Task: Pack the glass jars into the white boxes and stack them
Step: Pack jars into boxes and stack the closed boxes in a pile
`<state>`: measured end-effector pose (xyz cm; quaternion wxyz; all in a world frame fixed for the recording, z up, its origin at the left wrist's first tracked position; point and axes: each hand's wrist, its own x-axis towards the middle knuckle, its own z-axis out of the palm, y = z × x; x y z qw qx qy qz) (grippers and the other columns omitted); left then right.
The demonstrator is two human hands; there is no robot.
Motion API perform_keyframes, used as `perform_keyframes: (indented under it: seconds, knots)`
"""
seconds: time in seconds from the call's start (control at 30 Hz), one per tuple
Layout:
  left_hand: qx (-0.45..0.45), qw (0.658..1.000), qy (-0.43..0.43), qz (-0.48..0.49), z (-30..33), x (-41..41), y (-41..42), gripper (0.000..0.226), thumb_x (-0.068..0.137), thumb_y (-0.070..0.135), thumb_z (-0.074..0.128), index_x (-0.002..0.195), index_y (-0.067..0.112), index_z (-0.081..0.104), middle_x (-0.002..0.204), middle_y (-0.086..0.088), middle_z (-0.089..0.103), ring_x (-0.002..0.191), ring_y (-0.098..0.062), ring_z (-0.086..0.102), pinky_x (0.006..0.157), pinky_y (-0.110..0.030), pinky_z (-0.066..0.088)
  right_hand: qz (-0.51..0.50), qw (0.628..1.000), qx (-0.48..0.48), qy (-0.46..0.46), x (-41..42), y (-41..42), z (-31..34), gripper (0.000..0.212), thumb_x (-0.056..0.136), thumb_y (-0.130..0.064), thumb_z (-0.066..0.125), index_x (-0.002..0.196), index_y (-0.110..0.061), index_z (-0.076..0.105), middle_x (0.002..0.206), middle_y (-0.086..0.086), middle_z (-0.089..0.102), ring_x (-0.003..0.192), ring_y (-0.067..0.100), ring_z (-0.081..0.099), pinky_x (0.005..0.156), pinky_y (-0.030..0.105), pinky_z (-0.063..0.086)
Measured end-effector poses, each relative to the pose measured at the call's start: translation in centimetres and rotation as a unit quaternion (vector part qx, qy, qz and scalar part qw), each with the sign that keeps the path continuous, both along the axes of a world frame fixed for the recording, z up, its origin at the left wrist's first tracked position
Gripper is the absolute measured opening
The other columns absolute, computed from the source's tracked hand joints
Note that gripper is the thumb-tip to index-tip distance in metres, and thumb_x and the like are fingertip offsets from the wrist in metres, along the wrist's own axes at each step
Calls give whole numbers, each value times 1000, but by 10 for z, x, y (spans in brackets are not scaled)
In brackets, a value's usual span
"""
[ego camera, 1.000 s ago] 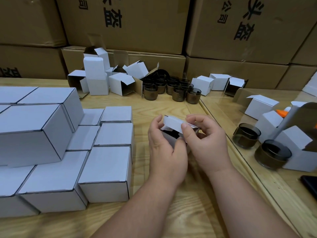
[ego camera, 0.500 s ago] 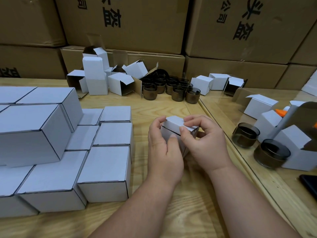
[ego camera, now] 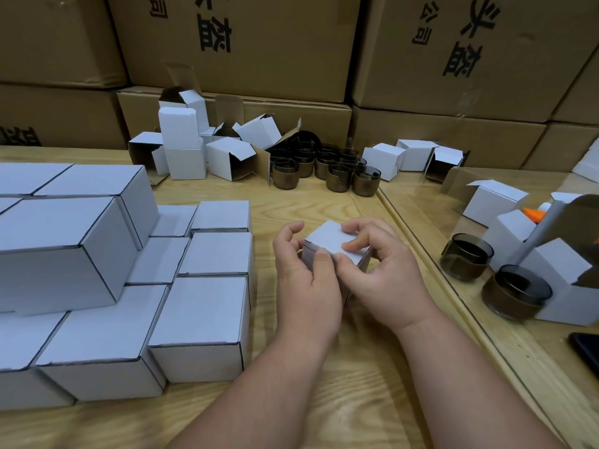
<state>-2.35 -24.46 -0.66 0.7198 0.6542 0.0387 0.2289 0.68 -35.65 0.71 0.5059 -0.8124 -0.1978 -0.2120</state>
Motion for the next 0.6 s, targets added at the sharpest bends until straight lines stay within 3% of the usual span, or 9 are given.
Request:
perform_keyframes:
  seconds: [0.1, 0.2, 0.3, 0.4, 0.47, 0.6]
  knots:
    - [-13, 1000, 5, 4, 1, 0, 1, 38, 89, 35, 47, 111, 64, 38, 101, 29, 54, 93, 4, 61, 78, -25, 51, 16, 1000, -17, 20, 0, -2, 3, 24, 81, -10, 81, 75, -20, 59, 121, -6, 60, 114, -5, 55, 92, 7, 38]
    - [-14, 1000, 20, 9, 0, 3, 2, 48, 100, 22, 50, 109, 67, 37, 102, 32, 52, 93, 1, 63, 83, -40, 57, 32, 998, -38, 49, -3, -6, 9, 19, 78, -27, 79, 76, -27, 60, 130, -10, 55, 119, -11, 50, 93, 7, 37]
    - [-13, 999, 39, 10, 1, 4, 2, 56, 99, 18, 50, 107, 71, 35, 97, 38, 52, 90, 7, 62, 79, -32, 56, 24, 991, -97, 88, -8, -14, 16, 26, 75, -31, 85, 88, -35, 63, 136, -22, 48, 122, -17, 44, 95, 13, 40]
    - [-14, 999, 51, 3, 3, 1, 1, 49, 91, 31, 48, 107, 75, 34, 100, 34, 53, 94, 8, 60, 75, -18, 51, -24, 981, -150, 117, -10, -20, 20, 39, 69, -44, 85, 100, -45, 60, 116, -28, 56, 101, -14, 56, 72, 8, 46]
    - [-8, 998, 61, 0, 5, -1, 0, 46, 88, 37, 45, 108, 76, 30, 100, 30, 54, 96, 7, 58, 75, -12, 47, -60, 981, -129, 132, -8, -22, 22, 45, 66, -48, 85, 103, -49, 60, 104, -24, 62, 84, -5, 64, 58, 15, 47]
    - [-2, 996, 93, -9, 4, -5, 1, 44, 86, 45, 44, 111, 74, 23, 104, 31, 46, 98, 1, 57, 80, -15, 47, -124, 984, -24, 123, 0, -28, 22, 46, 63, -57, 84, 102, -50, 61, 109, -18, 65, 93, 5, 64, 65, 36, 56]
